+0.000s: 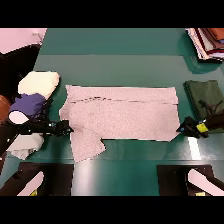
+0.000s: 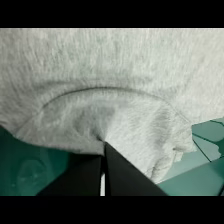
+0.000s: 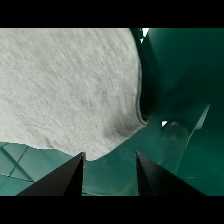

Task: Fold the shirts.

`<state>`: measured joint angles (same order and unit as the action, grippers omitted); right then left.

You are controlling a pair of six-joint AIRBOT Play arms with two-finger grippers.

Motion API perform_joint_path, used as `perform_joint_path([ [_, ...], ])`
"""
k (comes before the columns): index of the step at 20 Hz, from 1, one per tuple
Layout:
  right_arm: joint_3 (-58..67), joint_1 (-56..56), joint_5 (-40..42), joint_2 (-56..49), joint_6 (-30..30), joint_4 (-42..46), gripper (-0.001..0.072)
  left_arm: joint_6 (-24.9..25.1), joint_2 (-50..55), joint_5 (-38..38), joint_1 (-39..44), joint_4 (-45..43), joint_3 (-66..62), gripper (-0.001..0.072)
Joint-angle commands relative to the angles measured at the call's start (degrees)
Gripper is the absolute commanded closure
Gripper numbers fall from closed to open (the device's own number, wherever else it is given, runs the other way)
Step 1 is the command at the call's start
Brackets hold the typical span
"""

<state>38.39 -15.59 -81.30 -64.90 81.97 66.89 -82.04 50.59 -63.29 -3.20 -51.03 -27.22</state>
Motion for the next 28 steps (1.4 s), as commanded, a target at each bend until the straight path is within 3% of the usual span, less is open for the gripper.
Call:
perform_joint_path([
  [1, -5.4, -0.5, 2.3, 0.0, 0.0, 0.0, 0.0325, 0.0, -0.1, -0.2, 0.0, 0.1, -0.6, 0.0687],
  [7, -5.6, 1.5, 5.9, 0.0, -1.1, -4.8, 0.0356, 0.0, -0.1, -0.2, 0.0, 0.0, -0.6, 0.0687],
  [8, -5.6, 3.2, 6.4, 0.0, -1.1, -4.8, 0.0407, 0.0, 0.0, -0.2, 0.0, 0.0, -0.6, 0.0687],
  [10, -5.6, 7.3, 7.9, 0.0, -2.2, -4.8, 0.0630, 0.0, -0.1, -0.5, 0.0, 0.0, -0.6, 0.0687],
  [11, -5.2, 8.7, 7.8, 0.0, -2.6, -4.3, 0.0700, 0.1, -0.1, -1.6, 0.0, -0.5, -0.9, 0.0688],
  [14, -1.4, 10.2, 2.1, 0.3, -2.5, -1.7, 0.0701, -0.6, -2.2, -7.9, 0.0, -7.2, -2.7, 0.0689],
  [17, 2.0, 10.2, -4.9, 5.5, -2.5, 2.9, 0.0702, -4.2, -10.9, -13.9, 0.0, -12.5, -2.7, 0.0689],
  [22, 2.3, 10.2, -12.1, 20.0, -1.3, 5.2, 0.0703, -10.0, -23.1, -28.1, 0.0, -12.2, -5.4, 0.0689],
  [24, 2.8, 10.2, -11.2, 22.2, -0.8, 5.1, 0.0703, -10.1, -22.9, -27.2, 0.0, -12.2, -8.5, 0.0689],
  [28, 9.4, 10.3, -7.4, 14.2, -0.9, 4.7, 0.0703, -7.6, -15.8, -14.2, 0.0, -13.2, -12.7, 0.0688],
])
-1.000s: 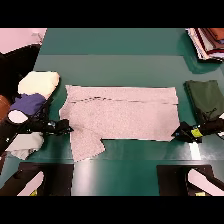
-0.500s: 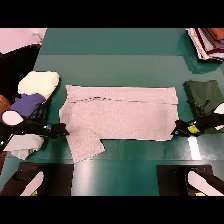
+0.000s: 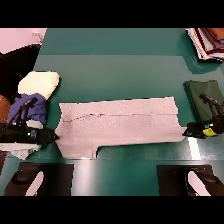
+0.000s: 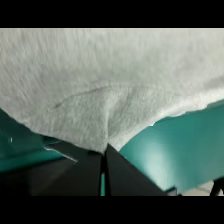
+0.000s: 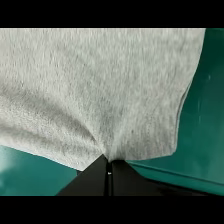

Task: Fold the shirts.

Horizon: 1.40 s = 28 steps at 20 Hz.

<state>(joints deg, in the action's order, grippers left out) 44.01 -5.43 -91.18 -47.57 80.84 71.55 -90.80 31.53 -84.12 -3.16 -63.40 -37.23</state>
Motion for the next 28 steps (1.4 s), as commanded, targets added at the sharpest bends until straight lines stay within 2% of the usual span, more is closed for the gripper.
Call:
perform_joint_path([
  [1, 6.2, 0.3, 4.5, -6.3, 0.0, 0.0, 0.0703, 1.5, 6.2, 9.7, 0.0, -0.7, -3.1, 0.0688],
  [6, 18.4, 4.9, 10.7, -24.1, -1.0, -0.3, 0.0702, 7.1, 23.6, 23.9, 0.0, -0.4, -6.3, 0.0686],
  [9, 24.7, 5.5, 11.1, -33.0, -1.0, -5.0, 0.0701, 7.4, 31.2, 28.8, 0.0, -0.4, -9.8, 0.0686],
  [12, 29.4, 5.4, 11.6, -38.5, -1.4, -7.6, 0.0698, 7.3, 34.2, 31.6, 0.0, -0.4, -12.7, 0.0684],
  [13, 30.9, 5.5, 11.6, -40.0, -2.4, -8.2, 0.0670, 7.2, 34.2, 32.2, 0.0, -0.4, -13.4, 0.0595],
  [14, 32.2, 5.4, 11.7, -41.0, -3.1, -9.1, 0.0524, 7.2, 34.2, 32.4, 0.0, -0.4, -14.3, 0.0304],
  [15, 33.6, 5.4, 11.5, -41.8, -3.2, -9.3, 0.0380, 7.2, 34.2, 32.2, -0.1, -0.4, -15.4, 0.0136],
  [16, 34.5, 5.2, 10.7, -42.0, -4.2, -9.3, 0.0355, 7.2, 34.2, 30.7, -0.1, -0.4, -16.9, 0.0166],
  [21, 29.4, -2.7, 8.2, -37.9, -8.6, -9.1, 0.0348, 7.3, 34.2, 21.6, -0.1, 0.8, -22.0, 0.0186],
  [22, 27.1, -5.2, 8.1, -37.2, -9.3, -9.1, 0.0335, 7.3, 34.2, 21.0, -0.1, 1.0, -21.9, 0.0410],
  [23, 25.0, -8.0, 8.0, -37.1, -9.4, -9.4, 0.0268, 7.3, 34.2, 21.0, -0.1, 1.0, -21.9, 0.0650],
  [24, 22.9, -10.9, 8.1, -37.4, -11.0, -10.6, 0.0222, 7.3, 34.2, 21.4, -0.1, 1.3, -21.9, 0.0679],
  [28, 19.3, -15.8, 8.2, -42.7, -14.1, -17.9, 0.0222, 7.3, 34.2, 21.8, 0.4, 5.5, -21.9, 0.0686],
])
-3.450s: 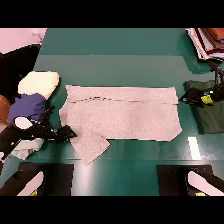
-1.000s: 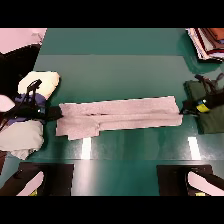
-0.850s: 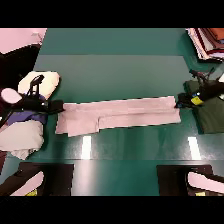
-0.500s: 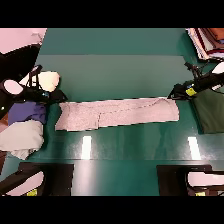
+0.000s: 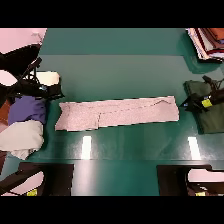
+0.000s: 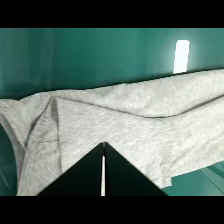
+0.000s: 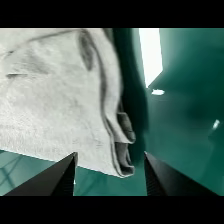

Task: Fold the shirts.

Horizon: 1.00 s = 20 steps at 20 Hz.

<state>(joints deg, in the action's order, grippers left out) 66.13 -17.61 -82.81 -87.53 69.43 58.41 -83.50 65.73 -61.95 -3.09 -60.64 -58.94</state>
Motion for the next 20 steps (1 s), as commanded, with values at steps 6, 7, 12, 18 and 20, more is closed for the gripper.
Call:
perform_joint_path([
  [6, -2.9, 3.1, 2.8, -10.2, -6.1, -12.0, 0.0309, -3.8, 0.9, 6.0, 11.1, 2.6, 0.2, 0.0687],
  [7, -2.9, 4.1, 3.5, -10.1, -7.0, -11.9, 0.0454, -4.7, 1.9, 7.6, 13.2, 2.6, 0.1, 0.0687],
  [12, -2.8, 5.2, 3.5, -2.3, -8.7, -15.1, 0.0702, -6.5, 11.7, 12.1, 23.6, 5.0, -4.2, 0.0687],
  [18, 3.0, 12.7, 3.3, 12.7, -5.5, -19.8, 0.0702, -6.5, 27.5, 11.8, 33.4, 5.6, -15.3, 0.0687],
  [20, 7.7, 16.7, 3.6, 14.7, -2.8, -19.8, 0.0702, -6.5, 30.2, 12.0, 35.5, 5.6, -16.8, 0.0687],
])
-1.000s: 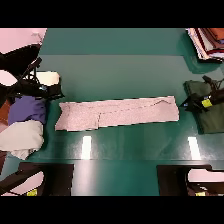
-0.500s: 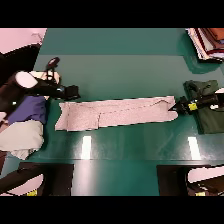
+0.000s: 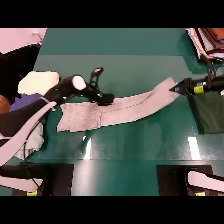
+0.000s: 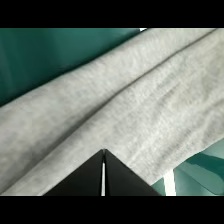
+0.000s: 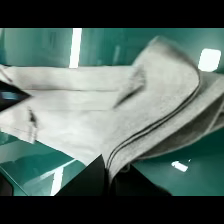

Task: Fold the shirts.

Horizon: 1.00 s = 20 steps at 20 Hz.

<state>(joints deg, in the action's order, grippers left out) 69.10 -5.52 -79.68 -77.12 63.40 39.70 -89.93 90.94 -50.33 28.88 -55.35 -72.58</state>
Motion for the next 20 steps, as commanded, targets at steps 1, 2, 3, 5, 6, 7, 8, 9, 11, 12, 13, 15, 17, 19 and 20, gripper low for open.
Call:
perform_joint_path([
  [1, 7.0, 6.5, 0.3, 4.6, 4.2, -1.1, 0.0702, -0.1, 5.5, 0.9, 4.2, 0.5, -3.1, 0.0687],
  [2, 9.1, 8.4, 0.0, 4.7, 4.9, -1.1, 0.0702, -0.1, 5.6, 1.4, 4.7, 0.5, -3.1, 0.0687],
  [3, 10.9, 10.2, 0.1, 4.7, 5.7, -1.2, 0.0703, -0.1, 5.6, 1.9, 5.0, 0.5, -3.1, 0.0687],
  [5, 13.1, 13.7, 0.2, 4.7, 6.6, -1.2, 0.0702, -0.1, 5.6, 1.9, 4.9, 0.2, -3.1, 0.0687],
  [6, 13.9, 15.4, 0.3, 4.7, 6.7, -1.2, 0.0702, -0.1, 5.6, 1.9, 4.9, 0.0, -3.1, 0.0687],
  [7, 14.4, 17.2, 0.6, 4.7, 6.9, -1.2, 0.0702, -0.1, 5.6, 1.9, 4.9, 0.0, -3.1, 0.0687],
  [8, 14.8, 18.9, 0.9, 4.7, 6.9, -1.2, 0.0702, -0.1, 5.6, 1.9, 5.0, 0.0, -3.1, 0.0687],
  [9, 14.8, 20.5, 1.7, 4.7, 6.9, -1.2, 0.0702, -0.1, 5.6, 1.9, 4.9, 0.0, -3.1, 0.0687],
  [11, 14.8, 23.6, 3.2, 4.7, 6.9, -1.2, 0.0702, -0.1, 5.6, 1.8, 4.9, -0.7, -3.1, 0.0687],
  [12, 14.8, 25.1, 4.3, 4.7, 6.9, -1.2, 0.0702, -0.1, 5.3, 1.6, 4.7, -1.3, -3.1, 0.0687],
  [13, 14.8, 26.5, 5.7, 4.7, 6.9, -1.2, 0.0702, -0.1, 4.7, 1.1, 4.2, -1.8, -3.2, 0.0687],
  [15, 14.8, 29.3, 8.3, 4.7, 6.8, -1.2, 0.0702, -0.1, 1.7, 0.1, 1.7, -3.4, -3.3, 0.0687],
  [17, 14.8, 32.9, 10.8, 4.1, 6.8, -1.7, 0.0702, -0.1, -3.7, -1.1, -2.9, -6.5, -3.3, 0.0687],
  [19, 14.9, 37.0, 13.1, 2.0, 4.7, -5.3, 0.0702, -0.1, -10.5, -2.5, -9.2, -9.3, -3.3, 0.0687],
  [20, 14.9, 39.6, 15.0, 0.3, 3.0, -8.0, 0.0702, 0.0, -14.4, -3.4, -12.7, -11.3, -3.3, 0.0687],
])
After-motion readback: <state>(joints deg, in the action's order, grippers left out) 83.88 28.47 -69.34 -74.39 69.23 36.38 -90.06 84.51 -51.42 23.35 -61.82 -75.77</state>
